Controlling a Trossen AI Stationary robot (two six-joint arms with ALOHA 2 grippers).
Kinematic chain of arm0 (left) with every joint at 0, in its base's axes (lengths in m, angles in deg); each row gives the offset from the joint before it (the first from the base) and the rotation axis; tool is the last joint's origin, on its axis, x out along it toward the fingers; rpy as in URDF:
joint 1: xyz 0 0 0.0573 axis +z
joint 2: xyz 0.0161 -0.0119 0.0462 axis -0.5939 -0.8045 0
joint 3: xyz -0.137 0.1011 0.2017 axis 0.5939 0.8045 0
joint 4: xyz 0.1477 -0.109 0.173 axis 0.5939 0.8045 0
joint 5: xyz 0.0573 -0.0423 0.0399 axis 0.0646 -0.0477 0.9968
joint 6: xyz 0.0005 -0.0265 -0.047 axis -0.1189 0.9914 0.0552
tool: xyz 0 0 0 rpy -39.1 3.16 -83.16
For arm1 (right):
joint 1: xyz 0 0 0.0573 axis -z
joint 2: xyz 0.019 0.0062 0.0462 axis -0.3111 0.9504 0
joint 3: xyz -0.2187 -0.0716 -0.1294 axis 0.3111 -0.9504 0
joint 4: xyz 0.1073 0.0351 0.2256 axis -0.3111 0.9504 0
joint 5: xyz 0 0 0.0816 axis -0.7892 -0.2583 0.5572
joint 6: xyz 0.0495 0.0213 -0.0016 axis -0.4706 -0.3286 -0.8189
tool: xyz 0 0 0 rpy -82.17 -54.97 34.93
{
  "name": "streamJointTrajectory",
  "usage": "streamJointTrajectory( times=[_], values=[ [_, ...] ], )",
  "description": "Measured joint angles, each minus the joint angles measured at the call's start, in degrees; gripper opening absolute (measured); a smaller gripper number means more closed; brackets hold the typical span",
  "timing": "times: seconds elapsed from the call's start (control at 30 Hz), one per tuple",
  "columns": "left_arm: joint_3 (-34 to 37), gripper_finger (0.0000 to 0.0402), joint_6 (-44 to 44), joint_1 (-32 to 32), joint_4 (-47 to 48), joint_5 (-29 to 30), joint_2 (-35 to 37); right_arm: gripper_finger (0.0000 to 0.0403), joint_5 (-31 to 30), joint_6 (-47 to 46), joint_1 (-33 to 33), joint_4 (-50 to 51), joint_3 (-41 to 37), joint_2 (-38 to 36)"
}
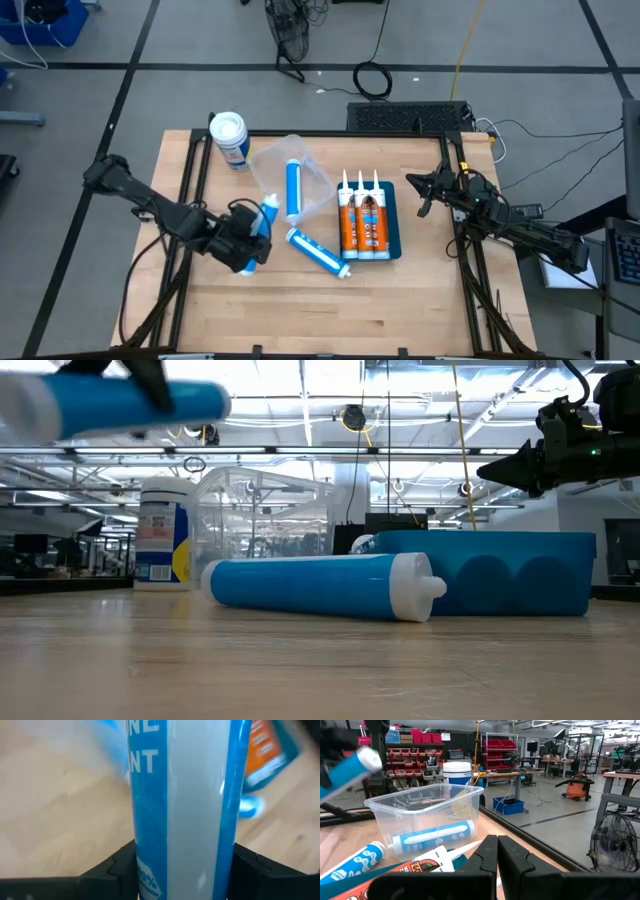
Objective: Pick & place silicon tubes, Sealant and Lysol wipes
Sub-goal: Put the left blue sealant into the transparent bin
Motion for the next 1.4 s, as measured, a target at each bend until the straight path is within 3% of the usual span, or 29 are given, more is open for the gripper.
streamJointTrajectory(
  times=[0.13, 0.37, 0.6, 0.77, 0.93, 1.3, 1.4],
  values=[
    [-4.3, 0.0215, -6.2, 1.5, 0.6, 6.2, 0.0, 0.0, 0.0, 0.0, 0.0, 0.0, 0.0, 0.0],
    [-9.2, 0.0214, -14.8, 9.0, -2.1, 24.9, 0.1, 0.0, 0.0, 0.0, 0.0, 0.0, 0.0, 0.0],
    [-9.3, 0.0214, -21.3, 20.7, -8.8, 26.1, -1.3, 0.0, 0.0, 0.0, 0.0, 0.0, 0.0, 0.0],
    [-9.3, 0.0214, -22.7, 28.0, -12.1, 22.5, -5.3, 0.0, 0.0, 0.0, 0.0, 0.0, 0.0, 0.0],
    [-9.3, 0.0214, -25.8, 33.7, -14.9, 14.2, -10.9, 0.0, 0.0, 0.0, 0.0, 0.0, 0.0, 0.0],
    [-9.3, 0.0214, -27.1, 39.5, -15.3, -5.9, -22.4, 0.0, 0.0, 0.0, 0.0, 0.2, 0.1, 0.3],
    [-9.5, 0.0214, -25.3, 40.4, -14.3, -8.8, -23.8, 0.0, 0.0, 0.0, 0.0, 0.0, 0.1, 0.5]
  ],
)
